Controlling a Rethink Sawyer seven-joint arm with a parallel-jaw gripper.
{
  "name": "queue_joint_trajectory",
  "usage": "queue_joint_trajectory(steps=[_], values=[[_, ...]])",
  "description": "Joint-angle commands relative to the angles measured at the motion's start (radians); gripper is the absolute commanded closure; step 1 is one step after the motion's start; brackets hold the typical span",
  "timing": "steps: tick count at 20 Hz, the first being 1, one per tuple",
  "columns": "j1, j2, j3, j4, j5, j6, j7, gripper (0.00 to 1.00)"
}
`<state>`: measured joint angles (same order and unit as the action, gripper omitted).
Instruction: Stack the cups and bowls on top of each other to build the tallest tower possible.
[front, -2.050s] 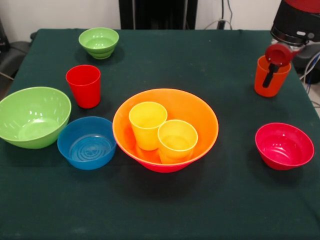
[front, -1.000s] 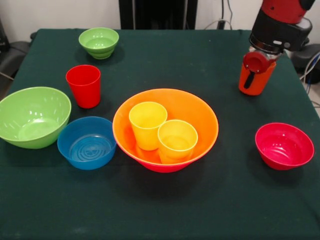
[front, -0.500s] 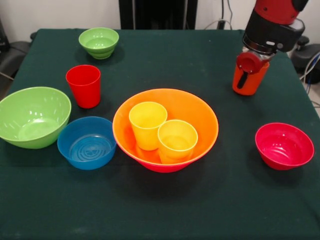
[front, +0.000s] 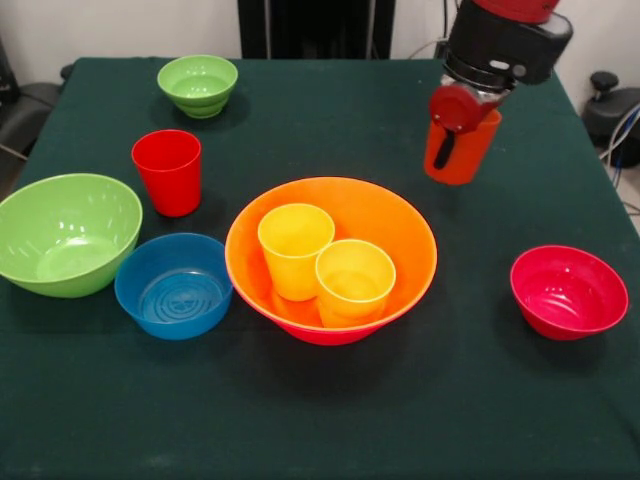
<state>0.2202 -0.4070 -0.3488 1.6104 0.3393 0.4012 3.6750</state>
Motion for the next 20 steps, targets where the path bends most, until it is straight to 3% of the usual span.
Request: queue_joint_trajectory(steps=[1, 6, 10, 15, 20], values=[[-0.184, -0.101, 0.126, 0.001, -0.146, 0.134, -0.301, 1.0], [-0.289, -0.005, 0.161, -0.078, -0.189, 0.077, -0.306, 1.0], [-0.282, 0.024, 0.161, -0.125, -0.201, 0.083, -0.274, 1.0], [-0.268, -0.036, 0.187, -0.103, -0.201, 0.143, -0.257, 1.0], [-0.255, -0.044, 0.155, -0.126, -0.245, 0.192, -0.282, 1.0]])
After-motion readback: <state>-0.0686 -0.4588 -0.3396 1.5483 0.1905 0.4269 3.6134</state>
